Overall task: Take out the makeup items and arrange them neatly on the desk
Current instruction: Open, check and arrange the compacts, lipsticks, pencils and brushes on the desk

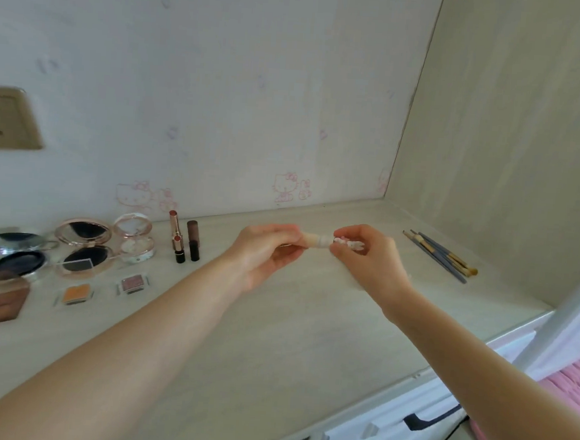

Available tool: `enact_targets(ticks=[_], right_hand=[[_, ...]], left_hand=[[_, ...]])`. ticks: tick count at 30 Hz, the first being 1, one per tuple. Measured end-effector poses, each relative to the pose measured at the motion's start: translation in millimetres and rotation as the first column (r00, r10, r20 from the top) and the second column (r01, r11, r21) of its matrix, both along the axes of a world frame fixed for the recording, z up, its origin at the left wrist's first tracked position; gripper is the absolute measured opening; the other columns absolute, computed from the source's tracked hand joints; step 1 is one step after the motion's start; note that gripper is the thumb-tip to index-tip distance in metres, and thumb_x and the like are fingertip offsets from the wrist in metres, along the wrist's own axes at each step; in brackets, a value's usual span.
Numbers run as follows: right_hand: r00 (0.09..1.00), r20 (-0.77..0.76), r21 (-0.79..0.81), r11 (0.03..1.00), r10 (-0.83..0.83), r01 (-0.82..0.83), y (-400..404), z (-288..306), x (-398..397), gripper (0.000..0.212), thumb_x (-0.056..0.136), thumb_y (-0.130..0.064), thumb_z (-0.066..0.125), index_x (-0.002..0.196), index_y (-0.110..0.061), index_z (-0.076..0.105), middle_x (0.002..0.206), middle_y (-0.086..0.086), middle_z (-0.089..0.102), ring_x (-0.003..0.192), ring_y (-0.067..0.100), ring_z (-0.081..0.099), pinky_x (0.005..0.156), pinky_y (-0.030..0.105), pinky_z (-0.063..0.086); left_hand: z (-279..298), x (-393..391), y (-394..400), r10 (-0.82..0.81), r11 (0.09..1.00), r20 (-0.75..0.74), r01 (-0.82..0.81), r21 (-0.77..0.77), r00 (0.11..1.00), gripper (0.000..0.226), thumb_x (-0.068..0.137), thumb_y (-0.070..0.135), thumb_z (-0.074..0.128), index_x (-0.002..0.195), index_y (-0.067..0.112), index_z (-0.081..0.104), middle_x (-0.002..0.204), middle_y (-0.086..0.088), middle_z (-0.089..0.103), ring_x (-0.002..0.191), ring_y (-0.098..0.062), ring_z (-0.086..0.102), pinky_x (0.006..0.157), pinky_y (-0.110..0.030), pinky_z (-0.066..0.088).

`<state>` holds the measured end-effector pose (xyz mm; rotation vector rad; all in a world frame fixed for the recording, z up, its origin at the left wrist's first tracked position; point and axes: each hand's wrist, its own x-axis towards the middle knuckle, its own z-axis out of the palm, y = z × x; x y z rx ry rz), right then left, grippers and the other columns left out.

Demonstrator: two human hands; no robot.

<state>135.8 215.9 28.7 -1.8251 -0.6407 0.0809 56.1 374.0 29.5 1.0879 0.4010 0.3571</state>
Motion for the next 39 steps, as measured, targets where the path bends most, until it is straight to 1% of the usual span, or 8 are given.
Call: enact_targets(ticks=[4,9,14,19,23,26,31,39], right_hand=[[0.997,-0.036,0.008,0.997,0.073,-0.073,15,0,-29,0.023,0.085,-0.021,0.069,0.107,-0.021,0.061,0.090,-0.002,0.067,0.080,0.010,0.064,0.068,0.022,0.049],[0.973,-0.135,0.035,0.982,0.187,-0.184,36,-4,-66,0.027,0.084,-0.019,0.070,0.109,-0.020,0.058,0.096,0.000,0.069,0.086,0.013,0.066,0.079,0.030,0.055],[0.912,-0.267,0.078,0.950,0.311,-0.301,55,-7,-104,0.021,0.085,-0.012,0.069,0.104,-0.014,0.061,0.097,0.005,0.070,0.085,0.016,0.067,0.078,0.030,0.057],[0.845,-0.364,0.087,0.917,0.393,-0.389,72,-10,-136,0.020,0.085,-0.008,0.067,0.104,-0.010,0.063,0.102,0.013,0.069,0.086,0.018,0.069,0.078,0.029,0.057],[0.812,-0.407,0.080,0.902,0.418,-0.424,84,-10,-153,0.026,0.086,-0.005,0.066,0.111,-0.005,0.062,0.104,0.015,0.069,0.089,0.021,0.070,0.078,0.029,0.058],[0.788,-0.438,0.095,0.894,0.433,-0.438,90,-8,-163,0.025,0.084,-0.008,0.069,0.108,-0.007,0.063,0.103,0.013,0.069,0.088,0.021,0.069,0.079,0.030,0.058],[0.877,-0.328,-0.005,0.928,0.351,-0.373,101,-10,-174,0.029,0.074,-0.024,0.081,0.095,-0.014,0.064,0.093,0.004,0.065,0.080,0.016,0.068,0.078,0.032,0.059],[0.866,-0.365,-0.021,0.928,0.340,-0.373,108,-12,-168,0.023,0.070,-0.015,0.083,0.086,-0.008,0.069,0.078,0.009,0.072,0.080,0.023,0.072,0.083,0.036,0.059]], left_hand=[[-13,-48,8,0.004,0.997,-0.018,-0.003,0.072,1.000,0.032,0.079,-0.005,0.070,0.109,-0.007,0.062,0.096,-0.018,0.069,0.087,-0.026,0.070,0.080,-0.028,0.058],[-23,-108,14,0.055,0.958,-0.073,-0.032,0.287,0.996,0.025,0.079,0.002,0.073,0.103,-0.002,0.065,0.091,-0.016,0.070,0.082,-0.025,0.071,0.074,-0.026,0.058],[-28,-157,15,0.143,0.865,-0.157,-0.046,0.500,0.977,0.020,0.079,0.008,0.075,0.097,0.003,0.067,0.088,-0.013,0.072,0.074,-0.023,0.072,0.067,-0.024,0.057],[-41,-194,21,0.269,0.739,-0.174,-0.087,0.668,0.947,0.013,0.076,0.015,0.078,0.084,0.016,0.069,0.072,-0.001,0.073,0.071,-0.017,0.070,0.072,-0.032,0.057],[-48,-213,23,0.391,0.638,-0.134,-0.164,0.752,0.910,0.014,0.073,0.024,0.080,0.079,0.025,0.068,0.075,0.013,0.071,0.072,-0.003,0.066,0.069,-0.021,0.052],[-52,-221,21,0.458,0.581,-0.083,-0.227,0.782,0.885,0.016,0.071,0.025,0.081,0.079,0.026,0.067,0.073,0.015,0.069,0.071,-0.001,0.064,0.065,-0.015,0.049],[-59,-225,20,0.487,0.525,-0.018,-0.276,0.805,0.873,0.019,0.071,0.022,0.082,0.082,0.025,0.066,0.074,0.016,0.067,0.073,0.000,0.062,0.065,-0.013,0.046],[-58,-229,21,0.458,0.568,-0.021,-0.274,0.776,0.889,0.013,0.072,0.021,0.081,0.078,0.020,0.070,0.071,0.017,0.069,0.068,0.001,0.063,0.062,-0.006,0.043]])
